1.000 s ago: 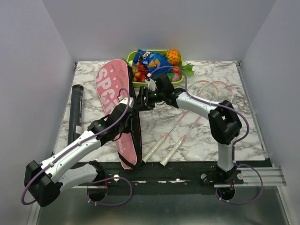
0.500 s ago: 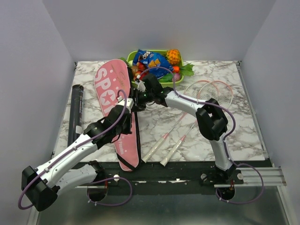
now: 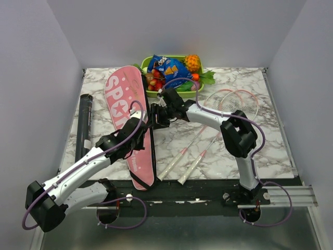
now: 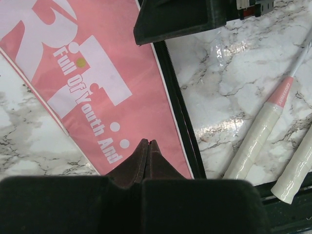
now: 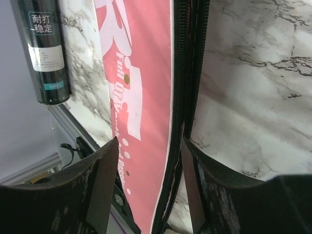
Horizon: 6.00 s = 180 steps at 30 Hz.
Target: Pack up the badminton gear
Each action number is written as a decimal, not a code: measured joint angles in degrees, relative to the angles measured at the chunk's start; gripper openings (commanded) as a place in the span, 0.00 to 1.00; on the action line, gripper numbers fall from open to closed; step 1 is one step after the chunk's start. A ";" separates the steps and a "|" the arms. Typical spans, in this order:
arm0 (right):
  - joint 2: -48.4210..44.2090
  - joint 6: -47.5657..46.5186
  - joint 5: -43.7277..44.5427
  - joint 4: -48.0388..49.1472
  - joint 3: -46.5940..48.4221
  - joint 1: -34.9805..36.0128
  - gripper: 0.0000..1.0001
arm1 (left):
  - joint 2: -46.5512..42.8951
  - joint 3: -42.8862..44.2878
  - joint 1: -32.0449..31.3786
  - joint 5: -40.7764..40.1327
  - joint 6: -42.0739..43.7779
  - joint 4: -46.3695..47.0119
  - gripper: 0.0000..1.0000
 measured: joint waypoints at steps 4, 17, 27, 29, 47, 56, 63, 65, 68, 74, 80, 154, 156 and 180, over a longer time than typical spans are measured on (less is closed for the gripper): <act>0.00 -0.37 0.20 0.00 0.00 0.00 0.62 | -0.09 0.00 0.02 -0.57 -0.68 -0.59 0.00; 1.55 -0.35 0.15 0.04 0.92 0.00 0.62 | -2.25 0.00 0.02 -1.97 -2.38 -2.69 0.00; 4.98 -0.26 -1.25 0.42 1.64 0.22 0.60 | -2.12 0.00 0.02 -2.05 -2.38 -3.10 0.00; 5.53 -0.22 -1.64 0.48 2.03 0.33 0.60 | -1.95 0.00 0.02 -2.05 -2.36 -3.10 0.00; 5.99 -4.50 -2.19 1.11 5.60 0.79 0.00 | -1.31 0.09 0.02 -2.05 -1.25 -2.58 0.00; -7.45 -10.64 5.14 2.99 4.46 0.90 0.00 | -5.42 0.09 0.00 -4.24 -0.44 -1.97 0.00; -17.31 -11.82 17.07 5.16 0.24 0.85 0.01 | -6.80 0.09 0.00 -5.77 0.35 -1.44 0.00; -20.39 -10.69 21.07 6.19 -3.30 0.83 0.01 | -6.80 0.09 0.00 -5.95 0.61 -1.44 0.00; -24.74 -7.26 25.92 7.19 -9.20 0.31 0.01 | -6.80 0.09 0.00 -6.14 0.98 -1.40 0.00; -28.28 6.16 28.20 10.05 -21.18 -3.41 0.01 | -6.49 0.09 -0.02 -6.14 2.75 -1.16 0.00; -24.96 15.43 27.96 11.23 -25.31 -5.73 0.46 | -4.26 0.09 -0.04 -6.10 4.72 -0.15 0.00; -19.41 3.67 10.14 20.57 -27.02 -5.86 0.01 | 6.29 3.74 -0.04 -5.18 5.57 4.02 0.27; -19.41 3.19 10.16 20.85 -26.95 -5.86 0.01 | 6.10 3.74 -0.04 -4.09 5.62 4.33 0.31; -21.44 0.72 10.12 19.98 -21.97 -5.86 0.01 | 15.30 6.95 -13.84 -13.97 5.62 7.67 0.62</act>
